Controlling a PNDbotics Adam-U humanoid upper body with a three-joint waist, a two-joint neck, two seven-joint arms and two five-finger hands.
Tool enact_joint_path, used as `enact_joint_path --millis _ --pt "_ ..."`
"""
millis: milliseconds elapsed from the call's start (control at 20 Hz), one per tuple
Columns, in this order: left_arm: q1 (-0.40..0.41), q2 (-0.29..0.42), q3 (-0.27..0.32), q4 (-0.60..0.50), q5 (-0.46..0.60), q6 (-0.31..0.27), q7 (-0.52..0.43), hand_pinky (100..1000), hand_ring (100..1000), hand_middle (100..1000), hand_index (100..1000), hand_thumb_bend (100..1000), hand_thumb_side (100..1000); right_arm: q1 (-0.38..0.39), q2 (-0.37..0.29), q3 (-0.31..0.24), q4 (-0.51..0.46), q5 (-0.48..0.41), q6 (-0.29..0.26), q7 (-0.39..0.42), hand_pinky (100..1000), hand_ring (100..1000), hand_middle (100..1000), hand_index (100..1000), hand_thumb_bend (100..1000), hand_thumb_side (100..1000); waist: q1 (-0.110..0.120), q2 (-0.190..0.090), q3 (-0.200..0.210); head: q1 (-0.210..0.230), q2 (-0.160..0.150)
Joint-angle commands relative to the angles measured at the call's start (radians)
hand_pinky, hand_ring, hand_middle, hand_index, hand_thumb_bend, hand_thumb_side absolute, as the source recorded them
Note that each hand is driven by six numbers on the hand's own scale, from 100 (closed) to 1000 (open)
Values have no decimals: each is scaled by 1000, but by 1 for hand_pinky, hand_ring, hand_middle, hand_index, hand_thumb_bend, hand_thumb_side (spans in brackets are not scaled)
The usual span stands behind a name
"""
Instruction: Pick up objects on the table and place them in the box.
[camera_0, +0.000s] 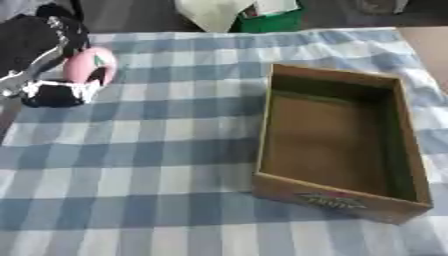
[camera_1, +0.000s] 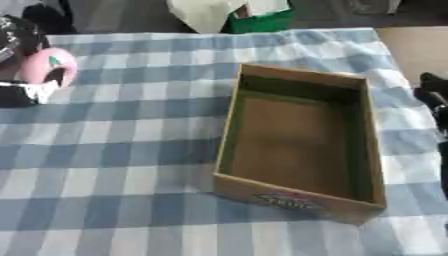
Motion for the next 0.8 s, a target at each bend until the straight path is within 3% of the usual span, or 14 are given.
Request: enact_joint_path --millis 50,300,800 --pt "-59 -83 -13 -5 -60 -29 13 257 507 566 469 100 370 -5 -37 -12 -15 -23 -24 -12 881 887 692 934 100 1000 -1 -25 -6 -13 11" --pt "-152 -259 -33 74 -186 -70 53 255 505 559 461 100 362 -16 -57 -21 -15 -55 -56 -38 872 880 693 928 100 1000 0 -30 -25 2 13" --pt "-263 -479 -37 262 -317 -153 135 272 504 557 470 100 360 -62 -98 -20 -15 -123 -115 -58 855 865 693 918 100 1000 0 -24 -71 57 -5"
